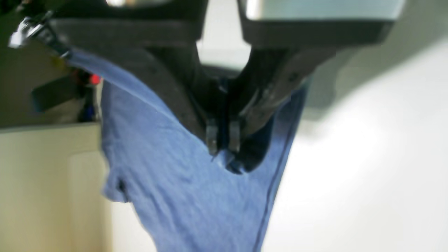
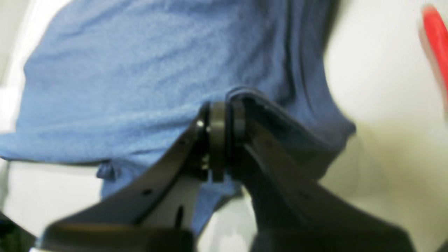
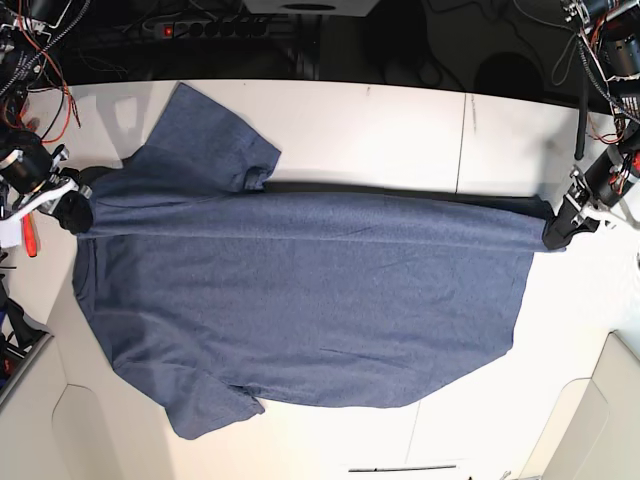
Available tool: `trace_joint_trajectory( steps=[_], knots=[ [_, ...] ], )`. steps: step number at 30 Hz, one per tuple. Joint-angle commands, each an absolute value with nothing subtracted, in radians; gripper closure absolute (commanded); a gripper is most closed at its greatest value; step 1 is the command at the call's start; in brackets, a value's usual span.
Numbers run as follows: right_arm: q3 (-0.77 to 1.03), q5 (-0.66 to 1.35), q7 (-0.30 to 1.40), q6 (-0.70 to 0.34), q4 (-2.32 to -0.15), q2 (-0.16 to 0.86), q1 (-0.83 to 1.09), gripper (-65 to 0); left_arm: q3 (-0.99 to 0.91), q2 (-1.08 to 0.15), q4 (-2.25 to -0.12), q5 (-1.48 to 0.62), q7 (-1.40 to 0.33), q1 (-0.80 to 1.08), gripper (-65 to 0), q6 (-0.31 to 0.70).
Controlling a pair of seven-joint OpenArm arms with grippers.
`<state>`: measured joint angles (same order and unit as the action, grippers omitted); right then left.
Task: Layout the t-shirt on the table in an organized manner, then fold the t-shirt properly
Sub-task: 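Fold the grasped collar edge with both grippers over toward the hem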
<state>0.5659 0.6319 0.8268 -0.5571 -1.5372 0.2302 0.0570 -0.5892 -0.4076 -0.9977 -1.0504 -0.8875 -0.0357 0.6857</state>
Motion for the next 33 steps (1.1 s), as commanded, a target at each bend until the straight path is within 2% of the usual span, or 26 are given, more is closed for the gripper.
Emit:
trace_joint_trajectory(
  steps=[1,10,19,20,22,23,24,33],
  knots=[
    [0.549,0.617,0.783,-0.561,-1.551,0.247,0.036,0.0,-0.584,-0.432,-1.012,-1.048,-0.858,-0.064,0.0,0.698],
    [0.389,0.381,0.67,-0.466,-1.527,0.246,-0.009,0.0,-0.561,-0.432,-1.011,-0.886,-0.764,-0.088,0.0,0.698],
    [0.377,0.355,0.618,-0.415,-1.438,0.246,-0.008,0.0,-0.561,-0.432,-1.011,-0.867,-0.731,-0.088,0.0,0.698],
    [0.377,0.356,0.618,-0.415,-1.438,0.246,-0.008,0.0,-0.561,-0.432,-1.011,-0.868,-0.729,-0.088,-4.2,0.698],
    [0.377,0.364,0.612,-0.415,-1.438,0.247,-0.009,-17.4,-0.561,-0.432,-1.011,-0.875,-0.729,-0.088,-14.2,0.698],
    [0.377,0.367,0.6,-0.415,-1.438,0.247,-0.01,-23.2,-0.561,-0.432,-1.012,-0.878,-0.729,-0.088,-17.8,0.698],
    [0.377,0.367,0.589,-0.415,-1.438,0.247,-0.012,-25.3,-0.561,-0.432,-1.011,-0.879,-0.729,-0.088,-20.0,0.698],
    [0.418,0.367,0.573,-0.414,-1.476,0.246,-0.067,-25.2,-0.571,-0.432,-1.012,-0.909,-0.726,-0.084,-20.8,0.698]
  ],
)
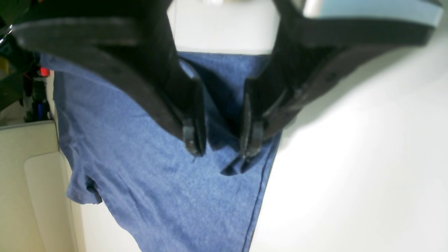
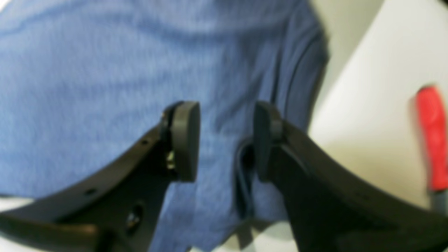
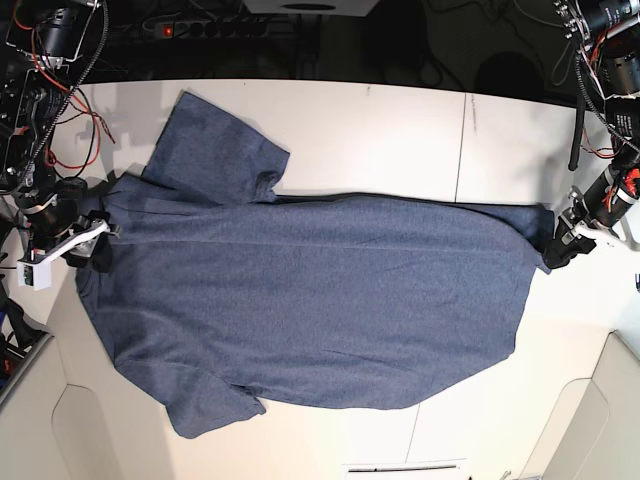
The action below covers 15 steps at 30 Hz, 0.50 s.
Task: Layout the t-shirt on the table in an organized manner, then fold the t-shirt properly
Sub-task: 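Fold the grasped collar edge with both grippers over toward the hem, then grasp the sleeve near the right gripper and pull it onto the shirt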
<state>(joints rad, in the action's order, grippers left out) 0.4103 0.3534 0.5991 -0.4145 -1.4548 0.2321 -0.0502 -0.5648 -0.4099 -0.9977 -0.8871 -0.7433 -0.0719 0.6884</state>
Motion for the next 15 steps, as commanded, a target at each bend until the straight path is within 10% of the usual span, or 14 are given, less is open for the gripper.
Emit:
trace_joint_trajectory(
  steps=[1,15],
  knots=[
    [0.429,0.367,0.577,-0.414,-1.489,0.247,-0.069,-25.2,-0.579,-0.432,-1.012,-0.909,-0.726,-0.082,-20.8,0.698],
    [0.606,0.708,0.846,-0.524,-1.603,0.246,-0.022,-25.0,-0.662,-0.432,-1.012,-0.97,-0.767,-0.077,-20.8,0.698]
  ],
)
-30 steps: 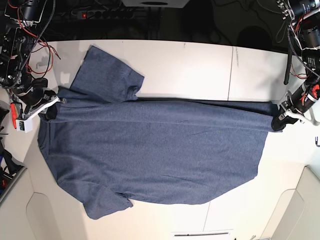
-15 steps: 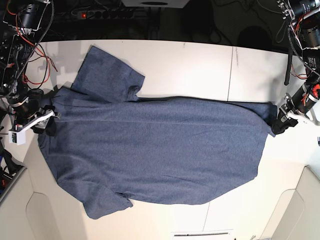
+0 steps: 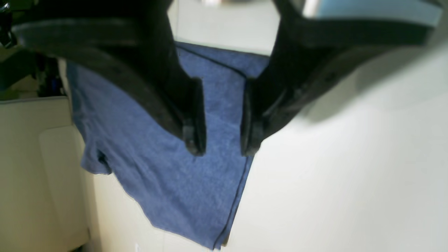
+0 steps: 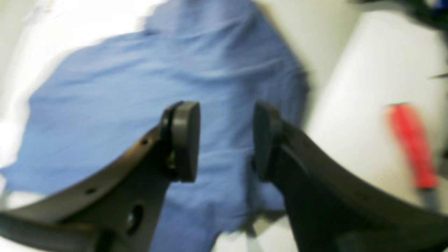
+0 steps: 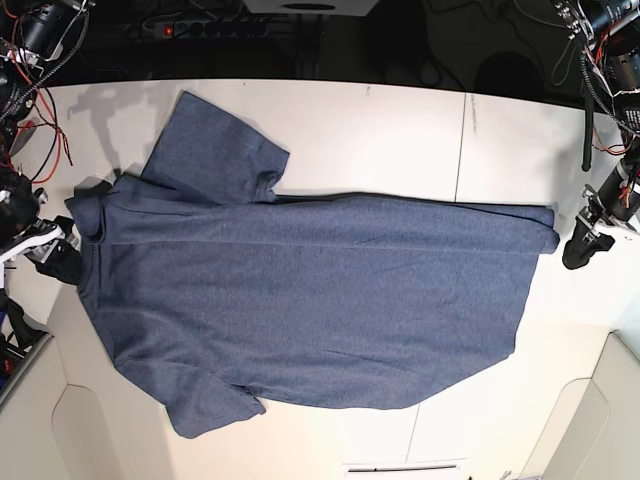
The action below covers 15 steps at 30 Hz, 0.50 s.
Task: Layout the t-shirt on the table in an organized manner, then fold the t-shirt properly
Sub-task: 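Grasp the sleeve near the right gripper and pull it onto the shirt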
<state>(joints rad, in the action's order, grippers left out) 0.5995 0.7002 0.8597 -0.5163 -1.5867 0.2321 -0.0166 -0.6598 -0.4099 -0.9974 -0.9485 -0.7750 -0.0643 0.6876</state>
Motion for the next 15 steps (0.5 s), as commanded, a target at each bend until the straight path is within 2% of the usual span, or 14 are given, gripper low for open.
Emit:
trace_joint_trajectory(
  steps=[1,11,15],
  knots=[
    [0.613,0.75,0.863,-0.534,-1.604,0.246,0.002,-25.0,-0.662,-0.432,-1.012,-0.969,-0.768,-0.077,-20.8,0.698],
    [0.662,0.969,0.9,-0.581,-1.605,0.244,0.327,-25.0,-0.662,-0.432,-1.012,-0.969,-0.783,-0.074,-21.2,0.698],
    [0.662,0.999,0.904,-0.58,-1.604,0.202,0.375,-25.0,-0.66,-0.432,-1.012,-1.007,-0.783,-0.075,-21.2,0.698]
  ],
)
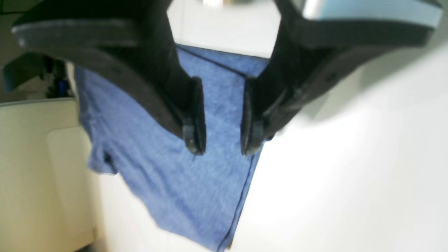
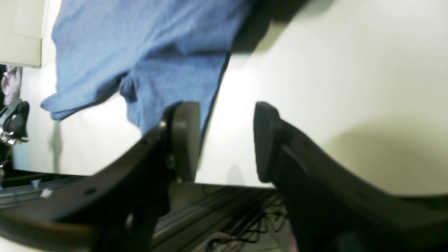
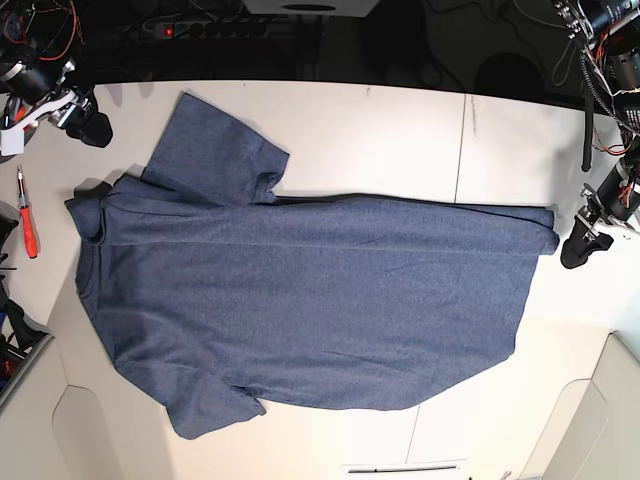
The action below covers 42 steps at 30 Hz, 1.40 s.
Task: Layout the t-shirt on the table in an organized manner, then fold the t-shirt properly
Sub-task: 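Grasp the sleeve near the right gripper and pull it onto the shirt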
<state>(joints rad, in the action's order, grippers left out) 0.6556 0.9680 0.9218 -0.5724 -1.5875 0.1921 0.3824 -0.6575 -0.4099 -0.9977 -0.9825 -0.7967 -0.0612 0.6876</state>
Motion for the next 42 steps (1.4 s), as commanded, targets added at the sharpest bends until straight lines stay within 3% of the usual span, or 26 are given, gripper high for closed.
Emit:
trace_joint_trajectory(
  steps=[1,7,16,42],
  knots=[
    [0.661,1.002,0.904,-0.58,-1.604,0.187,0.373,-25.0,-0.66,-0.43,-1.012,-1.018,-0.783,-0.075,-21.2,0.698],
    [0.591,0.968,0.904,-0.58,-1.594,0.13,0.357,-25.0,-0.661,-0.408,-1.012,-1.029,-0.79,-0.075,-21.2,0.698],
    [0.4,0.844,0.856,-0.562,-1.549,0.129,0.328,-25.0,-0.661,-0.356,-1.012,-1.029,-0.79,-0.075,-21.2,0.698],
    [0.402,0.676,0.682,-0.436,-1.478,0.05,0.307,-25.0,-0.66,-0.348,-1.012,-1.034,-0.79,-0.078,-21.2,0.698]
  ],
)
